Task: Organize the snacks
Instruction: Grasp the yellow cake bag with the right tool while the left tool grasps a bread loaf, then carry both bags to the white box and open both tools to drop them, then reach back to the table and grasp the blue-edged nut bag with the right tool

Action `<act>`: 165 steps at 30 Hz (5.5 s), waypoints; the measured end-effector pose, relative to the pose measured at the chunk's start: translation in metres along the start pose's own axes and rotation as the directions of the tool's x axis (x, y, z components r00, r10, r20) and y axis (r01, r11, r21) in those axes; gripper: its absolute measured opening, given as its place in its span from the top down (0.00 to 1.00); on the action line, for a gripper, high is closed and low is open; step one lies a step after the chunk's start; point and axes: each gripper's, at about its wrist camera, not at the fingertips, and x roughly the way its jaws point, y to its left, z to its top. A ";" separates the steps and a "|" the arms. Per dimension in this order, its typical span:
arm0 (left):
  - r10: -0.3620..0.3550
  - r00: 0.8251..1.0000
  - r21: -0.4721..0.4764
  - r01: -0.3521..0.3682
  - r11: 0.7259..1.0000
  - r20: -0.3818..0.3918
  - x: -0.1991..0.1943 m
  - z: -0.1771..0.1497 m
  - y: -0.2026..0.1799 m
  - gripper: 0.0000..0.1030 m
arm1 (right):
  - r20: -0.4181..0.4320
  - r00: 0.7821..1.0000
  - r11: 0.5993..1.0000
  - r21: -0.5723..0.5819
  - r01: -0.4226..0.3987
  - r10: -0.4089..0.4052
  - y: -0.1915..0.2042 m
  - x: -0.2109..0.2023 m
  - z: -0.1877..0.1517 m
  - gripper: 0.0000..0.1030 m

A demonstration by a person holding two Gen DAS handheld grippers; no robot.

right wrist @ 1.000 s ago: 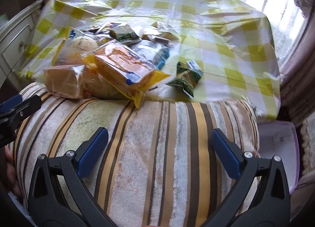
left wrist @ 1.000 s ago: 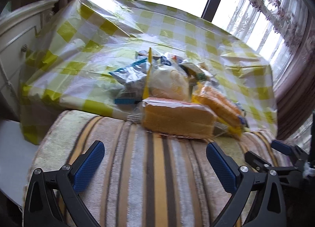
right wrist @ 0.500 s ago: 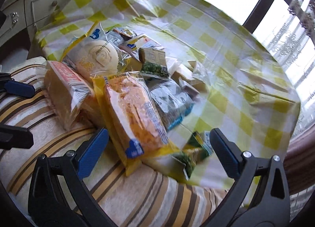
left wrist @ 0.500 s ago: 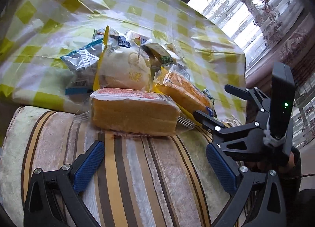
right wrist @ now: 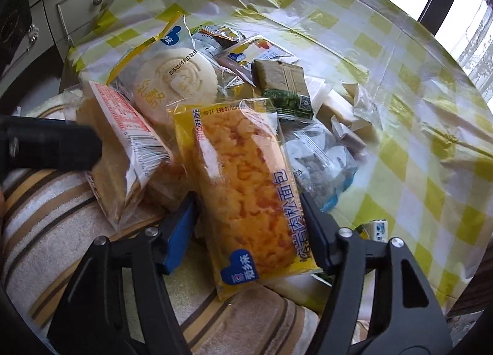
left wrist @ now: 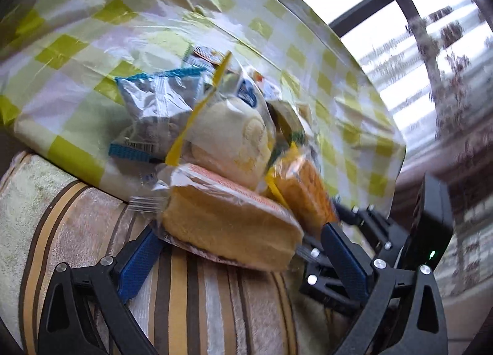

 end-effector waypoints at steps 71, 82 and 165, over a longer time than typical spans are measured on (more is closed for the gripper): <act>-0.117 0.937 0.485 0.274 0.830 -0.330 0.114 -0.168 -0.290 0.34 | -0.097 0.950 0.578 0.774 0.259 -0.296 -0.168 -0.161 -0.312 0.20; -0.123 0.992 0.599 0.083 0.796 0.025 0.047 -0.125 -0.238 0.30 | 0.002 0.892 0.605 0.735 0.306 -0.453 -0.150 -0.178 -0.266 0.14; -0.292 0.943 -0.003 0.296 0.955 0.158 0.039 0.031 0.017 0.63 | 0.078 0.985 0.818 0.570 0.082 -0.153 -0.063 0.017 0.013 0.52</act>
